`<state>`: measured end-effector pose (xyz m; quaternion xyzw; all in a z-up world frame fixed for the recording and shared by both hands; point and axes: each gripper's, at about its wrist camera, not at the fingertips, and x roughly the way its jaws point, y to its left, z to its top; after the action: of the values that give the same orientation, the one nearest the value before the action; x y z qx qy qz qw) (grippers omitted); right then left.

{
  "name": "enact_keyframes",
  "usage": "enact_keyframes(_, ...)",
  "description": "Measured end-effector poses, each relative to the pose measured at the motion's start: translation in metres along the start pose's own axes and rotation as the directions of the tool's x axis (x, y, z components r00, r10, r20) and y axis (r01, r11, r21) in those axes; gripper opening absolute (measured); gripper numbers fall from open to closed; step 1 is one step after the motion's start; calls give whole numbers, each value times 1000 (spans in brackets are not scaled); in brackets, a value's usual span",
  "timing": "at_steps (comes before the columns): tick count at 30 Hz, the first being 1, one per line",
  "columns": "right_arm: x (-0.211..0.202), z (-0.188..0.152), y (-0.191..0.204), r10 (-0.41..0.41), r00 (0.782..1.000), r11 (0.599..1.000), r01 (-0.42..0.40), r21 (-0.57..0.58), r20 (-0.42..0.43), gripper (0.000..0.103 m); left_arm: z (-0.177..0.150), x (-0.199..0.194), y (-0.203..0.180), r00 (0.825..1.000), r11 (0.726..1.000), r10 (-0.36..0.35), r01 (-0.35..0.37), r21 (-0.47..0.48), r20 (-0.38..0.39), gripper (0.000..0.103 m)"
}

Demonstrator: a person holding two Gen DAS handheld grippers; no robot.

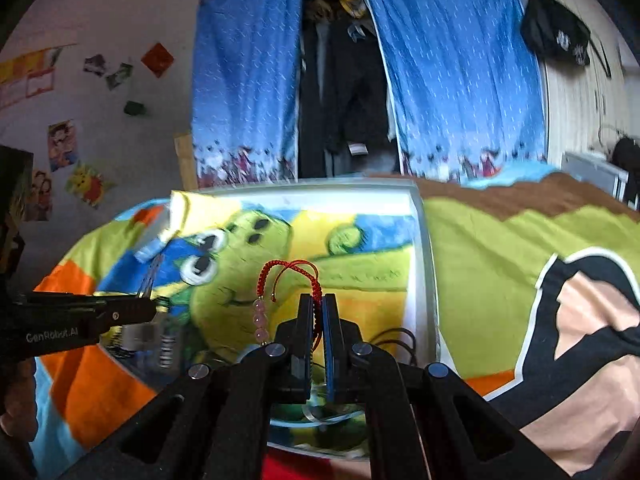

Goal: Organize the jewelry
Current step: 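Carry the white strand with the left tool onto the tray while the right tool carries the red bracelet there, then open both tools over the tray and withdraw them from it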

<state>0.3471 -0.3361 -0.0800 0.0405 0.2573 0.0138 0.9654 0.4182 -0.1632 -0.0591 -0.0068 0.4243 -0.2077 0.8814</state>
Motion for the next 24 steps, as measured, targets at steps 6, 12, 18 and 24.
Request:
enact_keyframes(6,15,-10,-14,-19,998,999,21,26,-58,5,6,31,-9,998,999,16,-14,30,-64,12)
enact_keyframes(12,21,-14,-18,-20,996,999,24,34,-92,5,3,43,-12,997,999,27,-24,43,-78,12)
enact_keyframes(18,20,-12,-17,-26,995,999,30,33,-96,6,4,42,-14,997,999,41,-38,34,-72,12)
enact_keyframes(24,13,-7,-21,-31,996,999,35,36,-87,13,8,28,-16,997,999,37,-36,22,-63,17)
